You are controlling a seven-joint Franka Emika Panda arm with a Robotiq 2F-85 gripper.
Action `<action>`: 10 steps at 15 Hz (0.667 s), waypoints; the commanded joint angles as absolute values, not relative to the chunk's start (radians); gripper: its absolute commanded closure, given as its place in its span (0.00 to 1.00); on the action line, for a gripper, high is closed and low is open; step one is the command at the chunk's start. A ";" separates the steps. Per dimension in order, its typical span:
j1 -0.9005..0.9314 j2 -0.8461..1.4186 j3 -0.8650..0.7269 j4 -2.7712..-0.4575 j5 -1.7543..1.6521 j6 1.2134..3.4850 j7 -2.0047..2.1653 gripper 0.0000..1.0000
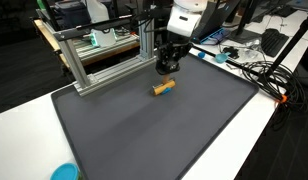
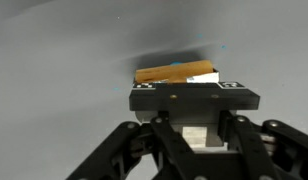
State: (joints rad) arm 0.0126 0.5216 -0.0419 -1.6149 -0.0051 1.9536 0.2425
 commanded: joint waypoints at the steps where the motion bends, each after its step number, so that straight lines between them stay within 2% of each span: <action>1: 0.003 0.590 -0.038 -1.632 0.015 1.898 0.221 0.78; 10: 0.001 0.581 -0.039 -1.637 0.035 1.830 0.233 0.78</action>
